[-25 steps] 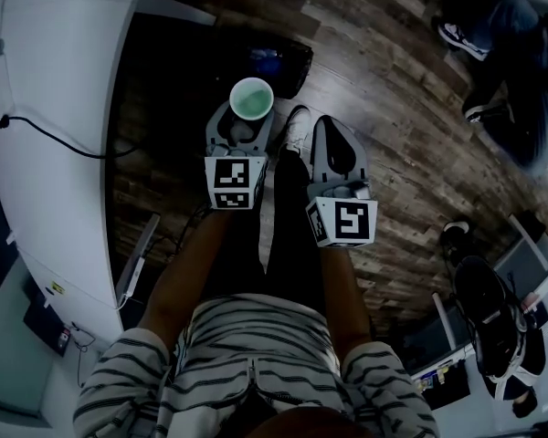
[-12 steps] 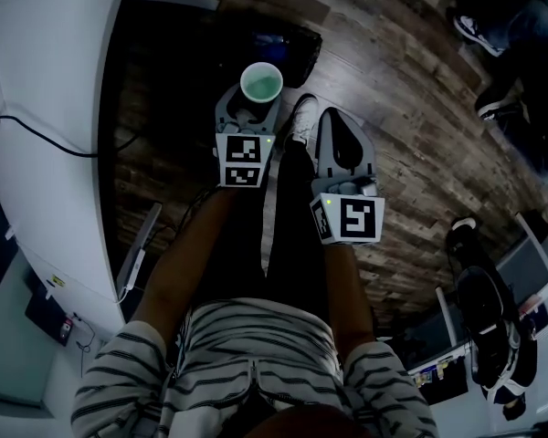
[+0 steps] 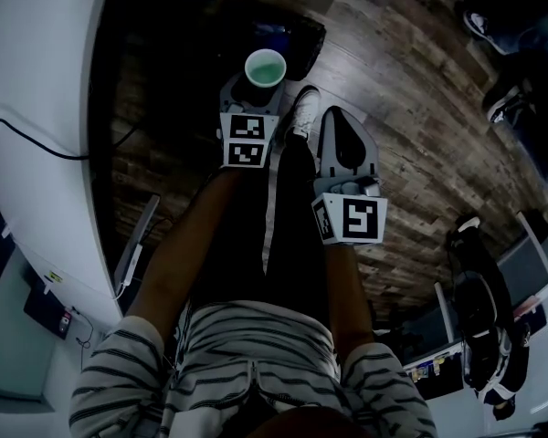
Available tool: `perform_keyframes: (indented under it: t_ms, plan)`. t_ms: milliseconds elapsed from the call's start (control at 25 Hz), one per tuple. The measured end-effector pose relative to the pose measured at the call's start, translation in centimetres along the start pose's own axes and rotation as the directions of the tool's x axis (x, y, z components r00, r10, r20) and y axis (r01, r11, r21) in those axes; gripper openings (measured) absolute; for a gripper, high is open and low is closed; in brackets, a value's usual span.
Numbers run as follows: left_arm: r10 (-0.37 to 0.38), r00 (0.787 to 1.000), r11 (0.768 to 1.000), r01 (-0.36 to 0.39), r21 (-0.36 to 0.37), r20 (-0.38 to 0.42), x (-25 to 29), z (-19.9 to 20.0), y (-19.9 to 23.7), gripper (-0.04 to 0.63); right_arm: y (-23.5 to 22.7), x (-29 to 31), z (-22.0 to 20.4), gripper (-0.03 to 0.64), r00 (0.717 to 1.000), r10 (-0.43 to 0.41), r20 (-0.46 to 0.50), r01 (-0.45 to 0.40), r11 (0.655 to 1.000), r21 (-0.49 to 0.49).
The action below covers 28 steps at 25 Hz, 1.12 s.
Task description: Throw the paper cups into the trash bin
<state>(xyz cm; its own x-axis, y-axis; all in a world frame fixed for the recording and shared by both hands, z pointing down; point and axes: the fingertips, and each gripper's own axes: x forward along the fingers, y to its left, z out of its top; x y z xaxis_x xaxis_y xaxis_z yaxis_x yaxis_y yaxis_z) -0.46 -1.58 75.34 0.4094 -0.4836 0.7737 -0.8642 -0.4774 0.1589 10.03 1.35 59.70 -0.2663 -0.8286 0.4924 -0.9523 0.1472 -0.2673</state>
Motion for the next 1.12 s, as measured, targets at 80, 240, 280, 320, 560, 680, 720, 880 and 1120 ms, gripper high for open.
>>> perform_keyframes:
  t_ms: [80, 240, 280, 320, 560, 680, 720, 880, 1120]
  plan:
    - [-0.001, 1.000, 1.000, 0.001, 0.000, -0.015, 0.9, -0.5, 0.2, 0.285, -0.2, 0.3, -0.4, 0.009, 1.000, 0.000, -0.004, 0.000, 1.000, 0.002]
    - [-0.002, 0.999, 1.000, 0.002, 0.001, -0.040, 2.5, -1.5, 0.6, 0.285, -0.3, 0.7, -1.2, 0.009, 1.000, 0.002, -0.014, -0.002, 1.000, 0.009]
    - [-0.002, 0.999, 1.000, 0.002, 0.001, -0.046, 3.0, -1.7, 0.7, 0.285, -0.3, 0.8, -1.3, 0.009, 1.000, 0.004, -0.017, -0.004, 1.000, 0.010]
    - [-0.002, 0.999, 1.000, 0.002, 0.000, -0.051, 3.4, -1.9, 0.9, 0.285, -0.4, 0.9, -1.5, 0.009, 1.000, 0.005, -0.019, -0.005, 1.000, 0.011]
    - [-0.006, 0.997, 1.000, 0.004, -0.027, -0.072, 5.6, -3.1, 1.4, 0.285, -0.7, 1.4, -2.7, 0.009, 0.999, 0.005, -0.034, -0.004, 1.000, 0.020]
    - [-0.010, 0.996, 0.999, 0.006, -0.049, -0.083, 6.6, -3.7, 1.5, 0.287, -0.8, 1.7, -3.2, 0.009, 0.999, 0.005, -0.039, -0.004, 1.000, 0.023]
    - [-0.012, 0.996, 0.999, 0.008, -0.052, -0.088, 6.9, -3.8, 1.5, 0.287, -0.8, 1.7, -3.3, 0.009, 0.999, 0.005, -0.041, -0.004, 1.000, 0.023]
    - [-0.018, 0.994, 0.999, 0.013, -0.050, -0.105, 8.2, -4.4, 1.3, 0.287, -0.8, 1.8, -3.8, 0.009, 0.999, 0.006, -0.047, -0.005, 1.000, 0.027]
    - [-0.019, 0.990, 0.998, 0.011, -0.055, -0.139, 10.1, -5.3, 1.5, 0.287, -0.9, 1.8, -4.4, 0.009, 0.998, 0.010, -0.054, -0.008, 0.999, 0.034]
